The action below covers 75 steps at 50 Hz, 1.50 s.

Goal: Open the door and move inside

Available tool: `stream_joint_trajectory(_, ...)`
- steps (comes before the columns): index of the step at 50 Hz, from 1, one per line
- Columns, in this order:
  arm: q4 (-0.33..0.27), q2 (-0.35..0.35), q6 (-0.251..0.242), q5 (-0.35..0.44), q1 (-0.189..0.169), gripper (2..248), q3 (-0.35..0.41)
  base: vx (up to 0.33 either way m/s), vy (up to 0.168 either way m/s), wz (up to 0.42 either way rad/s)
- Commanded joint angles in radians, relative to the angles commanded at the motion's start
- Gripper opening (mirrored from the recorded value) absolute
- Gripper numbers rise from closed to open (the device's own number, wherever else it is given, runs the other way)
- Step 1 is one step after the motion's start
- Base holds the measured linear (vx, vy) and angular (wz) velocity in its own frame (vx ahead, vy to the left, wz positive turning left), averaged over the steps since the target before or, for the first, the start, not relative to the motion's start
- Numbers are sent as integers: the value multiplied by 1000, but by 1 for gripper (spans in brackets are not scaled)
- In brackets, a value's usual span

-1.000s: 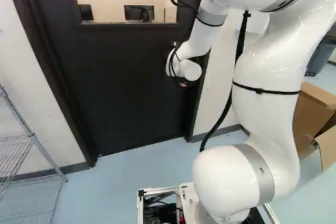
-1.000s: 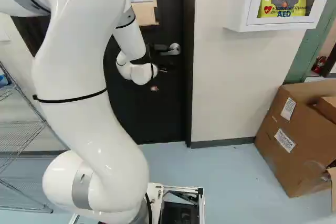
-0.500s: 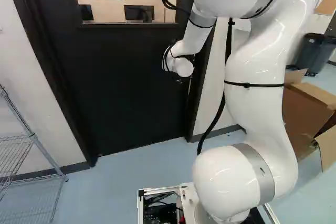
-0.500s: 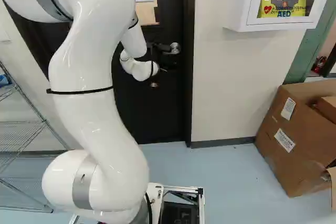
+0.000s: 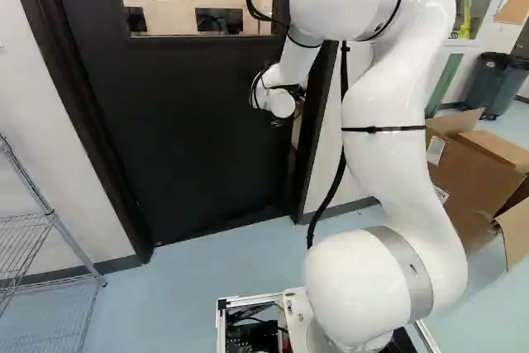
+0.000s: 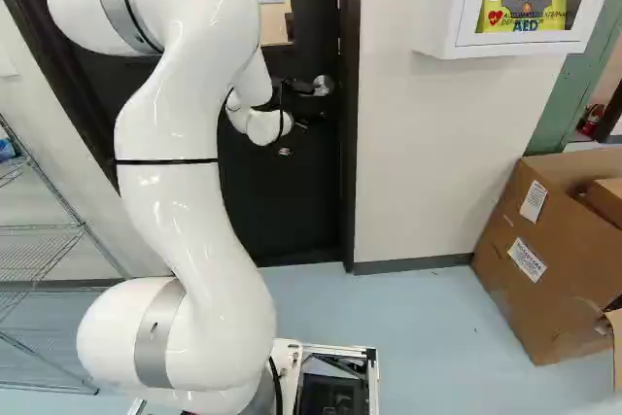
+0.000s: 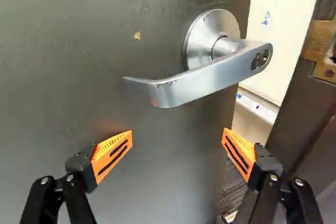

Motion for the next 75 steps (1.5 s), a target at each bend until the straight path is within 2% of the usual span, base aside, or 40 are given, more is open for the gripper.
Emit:
stream_joint_trajectory(23,0,-108,0,0,20,247,-143,0,0,0)
stream_joint_trajectory(38,0,-149,0,0,36,247,-199,0,0,0)
stream_joint_trajectory(45,0,-138,0,0,42,247,-183,0,0,0)
stream_joint_trajectory(57,-25,-86,0,0,51,247,-113,0,0,0)
stream_joint_trajectory(75,-185,-23,0,0,70,247,-30,0,0,0)
